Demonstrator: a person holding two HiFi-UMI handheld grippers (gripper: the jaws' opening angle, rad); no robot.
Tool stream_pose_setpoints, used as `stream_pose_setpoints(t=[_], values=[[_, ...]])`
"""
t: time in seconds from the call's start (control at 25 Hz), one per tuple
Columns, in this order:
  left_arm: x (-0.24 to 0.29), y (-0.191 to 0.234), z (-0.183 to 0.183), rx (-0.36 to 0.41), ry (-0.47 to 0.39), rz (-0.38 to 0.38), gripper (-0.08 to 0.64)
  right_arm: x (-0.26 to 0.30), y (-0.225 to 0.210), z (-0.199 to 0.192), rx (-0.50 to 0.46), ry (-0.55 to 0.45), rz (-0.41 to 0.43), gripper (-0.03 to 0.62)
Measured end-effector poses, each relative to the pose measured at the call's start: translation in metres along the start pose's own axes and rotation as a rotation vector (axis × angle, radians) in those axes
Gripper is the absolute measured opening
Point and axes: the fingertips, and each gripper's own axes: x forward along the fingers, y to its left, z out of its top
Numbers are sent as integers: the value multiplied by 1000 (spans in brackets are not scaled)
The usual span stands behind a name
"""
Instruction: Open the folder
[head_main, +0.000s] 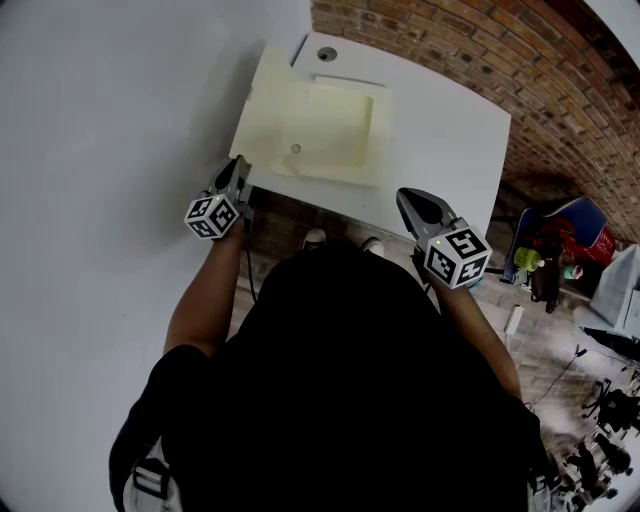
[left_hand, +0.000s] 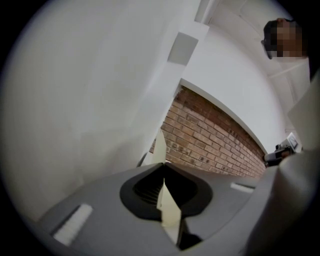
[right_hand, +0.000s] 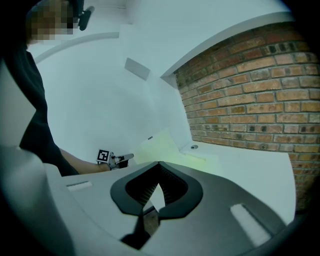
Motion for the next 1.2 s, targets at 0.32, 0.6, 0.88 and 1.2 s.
stream_pose_setpoints(t=[0.32,0.6,0.88,1.2], values=[[-5,32,-3,-17,21,48,6,5,-1,-3,9,10,-16,-2],[-7,68,-17,-55,54,104,6,10,-3,-3,13,12,-34,-2],[-7,96,-27,-65,93,134,8,14,-7,-1,27,7,-58,-2],[-3,123,-39,-91,136,163,11,24,-17,-3,46,10,-82,-2]])
